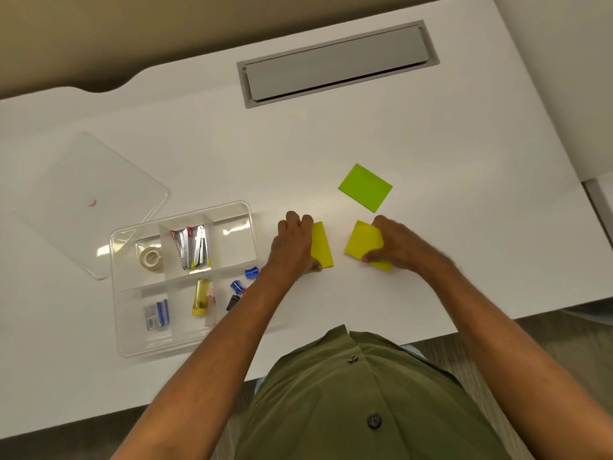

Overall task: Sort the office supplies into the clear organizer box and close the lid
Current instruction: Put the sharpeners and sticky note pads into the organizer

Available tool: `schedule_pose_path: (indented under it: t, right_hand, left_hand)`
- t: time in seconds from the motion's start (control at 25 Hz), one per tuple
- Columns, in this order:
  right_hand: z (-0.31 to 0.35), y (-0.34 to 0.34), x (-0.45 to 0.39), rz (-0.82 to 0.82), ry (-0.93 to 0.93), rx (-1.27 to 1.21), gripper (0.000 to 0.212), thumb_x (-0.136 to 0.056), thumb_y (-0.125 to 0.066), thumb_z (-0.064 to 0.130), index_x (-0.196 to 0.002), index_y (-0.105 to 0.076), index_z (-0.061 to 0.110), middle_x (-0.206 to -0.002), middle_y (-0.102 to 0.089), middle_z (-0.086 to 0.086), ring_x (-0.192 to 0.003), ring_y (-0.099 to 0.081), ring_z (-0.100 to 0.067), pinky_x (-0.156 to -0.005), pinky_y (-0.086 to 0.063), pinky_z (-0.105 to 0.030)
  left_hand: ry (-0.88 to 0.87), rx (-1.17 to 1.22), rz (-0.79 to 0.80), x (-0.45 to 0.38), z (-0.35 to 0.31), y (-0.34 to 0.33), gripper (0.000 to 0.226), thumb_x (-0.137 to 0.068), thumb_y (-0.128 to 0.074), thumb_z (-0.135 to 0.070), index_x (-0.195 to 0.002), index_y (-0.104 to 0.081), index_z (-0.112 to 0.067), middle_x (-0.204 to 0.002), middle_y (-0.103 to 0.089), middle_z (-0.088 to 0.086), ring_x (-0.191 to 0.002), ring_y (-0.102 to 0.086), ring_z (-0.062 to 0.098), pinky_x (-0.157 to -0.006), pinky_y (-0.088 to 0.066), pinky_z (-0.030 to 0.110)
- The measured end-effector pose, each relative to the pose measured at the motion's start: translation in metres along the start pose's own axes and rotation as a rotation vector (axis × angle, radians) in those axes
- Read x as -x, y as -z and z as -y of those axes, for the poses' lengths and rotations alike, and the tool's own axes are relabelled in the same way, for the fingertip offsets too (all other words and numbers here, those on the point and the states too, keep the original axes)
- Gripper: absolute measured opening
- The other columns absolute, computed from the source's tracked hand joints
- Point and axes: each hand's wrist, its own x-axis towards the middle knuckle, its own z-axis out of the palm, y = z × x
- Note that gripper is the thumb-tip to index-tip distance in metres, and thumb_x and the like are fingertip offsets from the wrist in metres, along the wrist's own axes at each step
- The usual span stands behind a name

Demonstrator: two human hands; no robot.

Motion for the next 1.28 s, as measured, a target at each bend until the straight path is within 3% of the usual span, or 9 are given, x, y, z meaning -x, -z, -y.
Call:
schedule_pose_path:
  t: [0.12,0.24,0.32,0.44,0.56,0.72,0.88,1.08,1.28]
  right_hand:
    - [0.006,0.027,-0.019,-0.146,0.002,-0.175,0.067,-0.074,-0.088,0.03,-0.125,-0.048,0.013,-0.106,-0.056,-0.004,-0.095,-0.055,-0.025,-0.072,-0.036,-0.031]
    - [0.019,0.043,-0.048,-0.29,-0.011,-0.235,0.063,-0.075,-0.086,0.027,-0.122,-0.047,0.012,-0.106,-0.056,-0.005,-0.093,-0.056,-0.027,-0.07,-0.036,-0.031]
    - [0.025,0.045,-0.067,-0.317,-0.038,-0.216,0.068,-0.075,-0.086,0.025,-0.129,-0.046,0.012,-0.117,-0.058,-0.012,-0.105,-0.057,-0.032,-0.076,-0.042,-0.035]
    - [0.024,0.039,-0.08,-0.318,-0.091,-0.054,0.08,-0.076,-0.085,0.029,-0.143,-0.046,0.01,-0.135,-0.048,-0.021,-0.127,-0.046,-0.041,-0.101,-0.042,-0.044]
    - [0.025,0.037,-0.083,-0.373,-0.167,0.043,0.079,-0.069,-0.088,0.041,-0.133,-0.053,0.012,-0.135,-0.042,-0.017,-0.128,-0.041,-0.04,-0.1,-0.042,-0.048]
    - [0.023,0.042,-0.08,-0.32,-0.241,-0.089,0.081,-0.067,-0.092,0.036,-0.126,-0.043,0.008,-0.129,-0.049,-0.014,-0.124,-0.047,-0.038,-0.095,-0.046,-0.049]
    - [0.023,0.029,-0.064,-0.27,-0.12,-0.403,0.055,-0.087,-0.074,0.014,-0.125,-0.035,0.01,-0.108,-0.052,-0.011,-0.096,-0.057,-0.032,-0.06,-0.045,-0.031]
    - [0.045,0.001,-0.031,-0.171,-0.077,-0.75,0.037,-0.1,-0.047,0.009,-0.136,-0.041,0.018,-0.121,-0.057,-0.011,-0.098,-0.056,-0.023,-0.079,-0.049,-0.037]
    - [0.088,-0.019,0.004,-0.165,0.018,-0.843,0.03,-0.107,-0.038,0.019,-0.136,-0.046,0.021,-0.117,-0.058,-0.004,-0.092,-0.058,-0.01,-0.072,-0.049,-0.028]
  left_hand:
    - [0.045,0.238,0.0,0.001,0.007,-0.001,0.072,-0.075,-0.086,-0.024,-0.133,-0.044,-0.014,-0.129,-0.037,0.013,-0.119,-0.043,0.033,-0.091,-0.048,0.044]
    - [0.052,0.34,-0.018,0.002,0.011,0.002,0.048,-0.087,-0.072,-0.015,-0.13,-0.051,-0.017,-0.124,-0.045,0.013,-0.116,-0.047,0.031,-0.087,-0.041,0.035]
    - [0.053,0.418,-0.025,0.003,0.012,0.004,0.038,-0.09,-0.067,-0.012,-0.126,-0.055,-0.017,-0.12,-0.052,0.013,-0.111,-0.051,0.029,-0.084,-0.038,0.031]
    - [0.054,0.529,-0.052,0.006,0.012,0.007,0.029,-0.091,-0.064,-0.01,-0.118,-0.061,-0.018,-0.115,-0.061,0.007,-0.102,-0.053,0.02,-0.079,-0.036,0.027]
    - [0.088,0.679,-0.116,0.009,0.014,0.012,0.023,-0.089,-0.068,-0.011,-0.11,-0.067,-0.02,-0.101,-0.061,-0.003,-0.091,-0.054,0.014,-0.071,-0.039,0.02]
    - [0.155,0.966,-0.152,0.007,0.008,0.017,0.015,-0.088,-0.072,-0.012,-0.102,-0.071,-0.016,-0.088,-0.065,-0.004,-0.081,-0.06,0.016,-0.07,-0.052,0.032]
    - [0.232,1.238,-0.149,0.002,-0.001,0.025,0.012,-0.09,-0.07,-0.008,-0.101,-0.07,-0.01,-0.09,-0.067,0.006,-0.079,-0.063,0.017,-0.066,-0.053,0.031]
    - [0.262,1.308,-0.126,0.005,0.0,0.028,0.015,-0.093,-0.068,-0.013,-0.108,-0.069,-0.01,-0.094,-0.067,0.006,-0.078,-0.062,0.014,-0.057,-0.05,0.023]
    - [0.268,1.337,-0.177,0.016,0.01,0.029,0.014,-0.092,-0.07,-0.013,-0.105,-0.066,-0.01,-0.099,-0.067,0.009,-0.086,-0.062,0.022,-0.063,-0.052,0.031]
